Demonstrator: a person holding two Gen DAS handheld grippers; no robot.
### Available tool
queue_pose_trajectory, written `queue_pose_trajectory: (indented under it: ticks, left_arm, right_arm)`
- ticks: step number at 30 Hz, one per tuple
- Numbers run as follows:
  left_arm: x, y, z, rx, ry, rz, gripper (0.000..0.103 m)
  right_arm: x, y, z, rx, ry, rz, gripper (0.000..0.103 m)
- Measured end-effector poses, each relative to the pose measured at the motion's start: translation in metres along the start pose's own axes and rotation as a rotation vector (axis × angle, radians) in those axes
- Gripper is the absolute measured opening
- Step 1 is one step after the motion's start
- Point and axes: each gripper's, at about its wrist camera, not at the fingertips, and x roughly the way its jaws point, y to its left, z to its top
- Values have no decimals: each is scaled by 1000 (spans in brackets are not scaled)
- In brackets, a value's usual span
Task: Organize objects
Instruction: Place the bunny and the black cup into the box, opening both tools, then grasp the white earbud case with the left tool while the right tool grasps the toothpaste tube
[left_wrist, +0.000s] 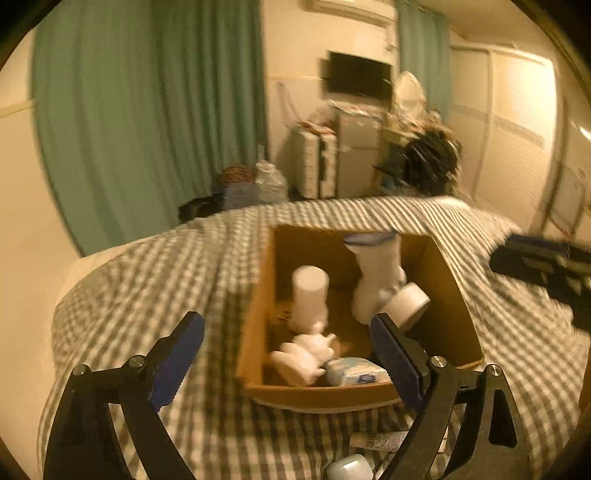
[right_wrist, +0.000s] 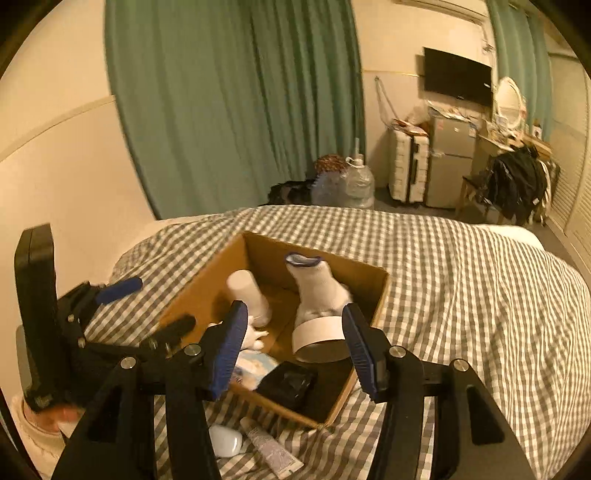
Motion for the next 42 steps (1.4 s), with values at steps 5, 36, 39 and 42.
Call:
queue_pose_trajectory:
  ticks: [5,36,39,42]
  left_arm:
    - [-23,18,-10,-58,-40,59,94]
    - [58,-75,-174,171,394,-69,72]
    - [58,-74,-174,155,399,-92,57]
    - [52,-68,-172,114,394,-116,57]
  right_arm:
    - [-13,11,-9,-55,12,51,53]
    - [41,25,-116,-104,342,-106,53]
    - [41,23,-116,-94,341,-108,53]
    - [42,23,-116,-95,342,-111,53]
